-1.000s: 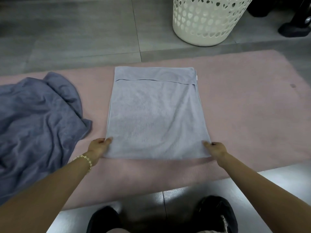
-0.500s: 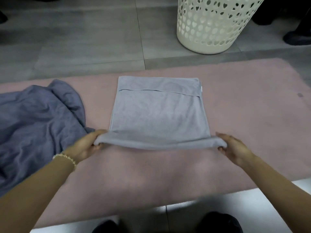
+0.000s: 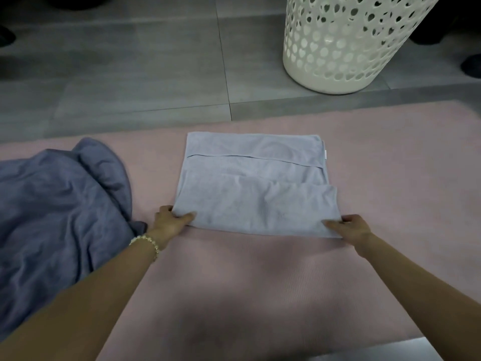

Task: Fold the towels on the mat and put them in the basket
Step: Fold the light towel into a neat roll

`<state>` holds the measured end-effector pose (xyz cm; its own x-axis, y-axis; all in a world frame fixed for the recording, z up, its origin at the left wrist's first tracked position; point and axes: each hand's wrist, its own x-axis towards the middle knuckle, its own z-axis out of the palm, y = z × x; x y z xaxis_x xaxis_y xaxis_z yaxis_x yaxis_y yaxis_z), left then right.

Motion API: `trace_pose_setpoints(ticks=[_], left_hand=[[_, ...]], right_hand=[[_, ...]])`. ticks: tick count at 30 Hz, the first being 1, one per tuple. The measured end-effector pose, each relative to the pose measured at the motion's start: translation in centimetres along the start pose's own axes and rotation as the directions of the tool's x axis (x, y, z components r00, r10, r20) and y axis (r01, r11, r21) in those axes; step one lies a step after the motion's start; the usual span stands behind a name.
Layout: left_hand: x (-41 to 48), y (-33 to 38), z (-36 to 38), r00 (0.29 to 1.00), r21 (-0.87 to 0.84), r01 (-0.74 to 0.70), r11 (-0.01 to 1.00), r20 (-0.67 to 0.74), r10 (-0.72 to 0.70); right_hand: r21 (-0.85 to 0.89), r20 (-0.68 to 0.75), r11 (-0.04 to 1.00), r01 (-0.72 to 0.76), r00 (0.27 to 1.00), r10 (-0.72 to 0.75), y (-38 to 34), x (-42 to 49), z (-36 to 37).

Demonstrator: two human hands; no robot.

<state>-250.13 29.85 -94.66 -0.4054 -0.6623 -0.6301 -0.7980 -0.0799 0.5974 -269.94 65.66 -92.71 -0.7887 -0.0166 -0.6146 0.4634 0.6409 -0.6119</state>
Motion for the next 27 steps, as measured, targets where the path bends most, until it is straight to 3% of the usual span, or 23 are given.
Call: trace_pose_setpoints(ticks=[5, 7, 9, 13, 16, 19, 21, 24, 26, 27], left_hand=[[0.8, 2.4, 0.6, 0.995, -0.268, 0.099, 0.958, 0.044, -0.09], [0.7, 3.0, 0.6, 0.99, -0.274, 0.131, 0.953, 0.094, -0.109], [1.1, 3.1, 0.5, 0.994, -0.244, 0.107, 0.964, 0.056, -0.096], [1.3, 2.9, -0.4, 0.999, -0.261, 0.038, 0.965, 0.032, -0.031], [-0.7, 2.8, -1.4, 0.977, -0.29, 0.073, 0.954, 0.214, -0.01], [-2.7, 1.5, -4.3, 0.899, -0.307, 0.194, 0.932, 0.436, -0.043], [-3.9, -0.5, -6.2, 0.819, -0.164, 0.271, 0.949, 0.557, -0.137], [-5.7, -3.4, -7.3, 0.709, 0.182, 0.293, 0.939, 0.617, -0.341], [-6.5, -4.0, -6.8, 0.733, 0.301, 0.233, 0.924, 0.57, -0.371], [-6.2, -4.1, -6.2, 0.797, 0.351, 0.132, 0.927, 0.518, -0.31]], right_hand=[[0.157, 0.038, 0.985, -0.072, 0.997, 0.066, -1.5, 0.4, 0.4], [0.148, 0.028, 0.989, -0.013, 1.0, 0.009, -1.9, 0.2, 1.0], [0.133, -0.021, 0.99, 0.053, 0.998, -0.051, -2.1, 0.2, 1.5], [0.212, -0.036, 0.976, 0.038, 0.999, -0.031, -1.9, 0.2, 1.0], [0.292, 0.12, 0.955, -0.04, 0.993, 0.005, -0.6, -0.9, -0.5], [0.276, 0.326, 0.957, -0.089, 0.945, -0.006, 1.1, -3.0, -2.5], [0.221, 0.424, 0.964, -0.145, 0.905, 0.039, 3.2, -4.0, -3.5], [0.1, 0.528, 0.973, -0.206, 0.84, 0.124, 6.2, -5.5, -4.0], [0.016, 0.48, 0.986, -0.167, 0.866, 0.139, 6.9, -6.3, -3.4], [-0.028, 0.395, 0.995, -0.101, 0.913, 0.103, 7.0, -6.4, -3.0]])
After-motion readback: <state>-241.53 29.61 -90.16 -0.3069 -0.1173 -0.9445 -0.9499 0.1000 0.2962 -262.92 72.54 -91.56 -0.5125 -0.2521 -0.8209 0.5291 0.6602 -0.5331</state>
